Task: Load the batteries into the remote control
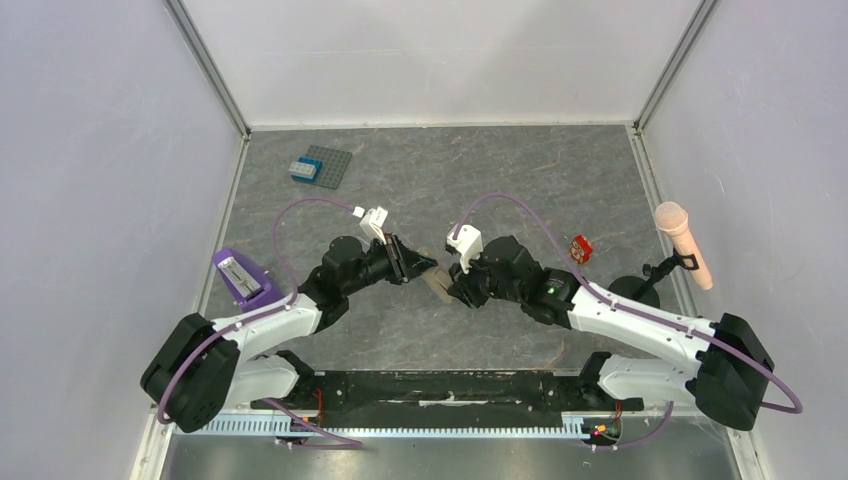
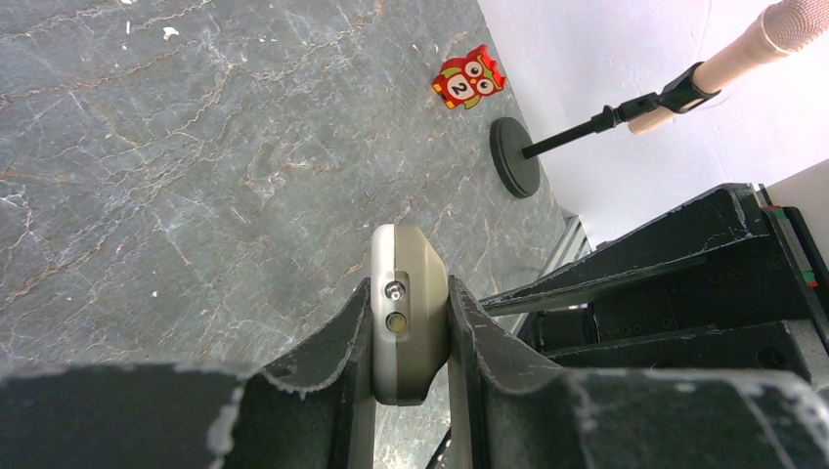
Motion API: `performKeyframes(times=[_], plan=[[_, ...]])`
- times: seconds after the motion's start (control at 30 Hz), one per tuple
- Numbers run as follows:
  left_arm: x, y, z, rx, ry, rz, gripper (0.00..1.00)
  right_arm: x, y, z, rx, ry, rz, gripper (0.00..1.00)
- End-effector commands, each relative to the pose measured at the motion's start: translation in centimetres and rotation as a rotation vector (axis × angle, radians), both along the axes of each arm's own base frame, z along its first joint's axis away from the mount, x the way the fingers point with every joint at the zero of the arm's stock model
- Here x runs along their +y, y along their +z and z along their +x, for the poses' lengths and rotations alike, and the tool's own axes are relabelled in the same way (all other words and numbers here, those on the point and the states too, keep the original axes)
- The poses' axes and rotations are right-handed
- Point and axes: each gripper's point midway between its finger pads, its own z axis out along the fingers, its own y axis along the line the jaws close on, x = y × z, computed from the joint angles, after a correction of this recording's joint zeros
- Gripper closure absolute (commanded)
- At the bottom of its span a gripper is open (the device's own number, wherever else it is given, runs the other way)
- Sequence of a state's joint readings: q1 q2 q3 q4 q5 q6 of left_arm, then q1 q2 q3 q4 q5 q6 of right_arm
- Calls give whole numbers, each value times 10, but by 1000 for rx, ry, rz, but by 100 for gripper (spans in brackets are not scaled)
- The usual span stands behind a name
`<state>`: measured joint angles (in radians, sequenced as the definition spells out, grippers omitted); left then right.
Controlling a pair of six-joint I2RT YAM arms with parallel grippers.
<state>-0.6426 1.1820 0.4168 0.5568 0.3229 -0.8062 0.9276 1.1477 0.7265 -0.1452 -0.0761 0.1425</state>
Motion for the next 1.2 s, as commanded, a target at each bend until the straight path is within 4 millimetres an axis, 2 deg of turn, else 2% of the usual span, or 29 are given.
performKeyframes(times=[0.0, 0.33, 0.8, 0.97, 1.17], plan=[[-9, 26, 3, -48, -21, -66, 98, 10, 16, 11, -57, -8, 32, 83], [-12, 31, 0, -57, -44, -77, 98, 8, 8, 18, -54, -35, -2, 83], [-21, 38, -6, -49, -100, -134, 98, 28, 26, 15, -40, 28, 51, 82], [-22, 43, -7, -25, -106, -162, 98, 29, 23, 15, -23, 31, 33, 79], [-23, 50, -15, 34, -119, -223, 98, 24, 9, 11, 29, 43, -50, 75]])
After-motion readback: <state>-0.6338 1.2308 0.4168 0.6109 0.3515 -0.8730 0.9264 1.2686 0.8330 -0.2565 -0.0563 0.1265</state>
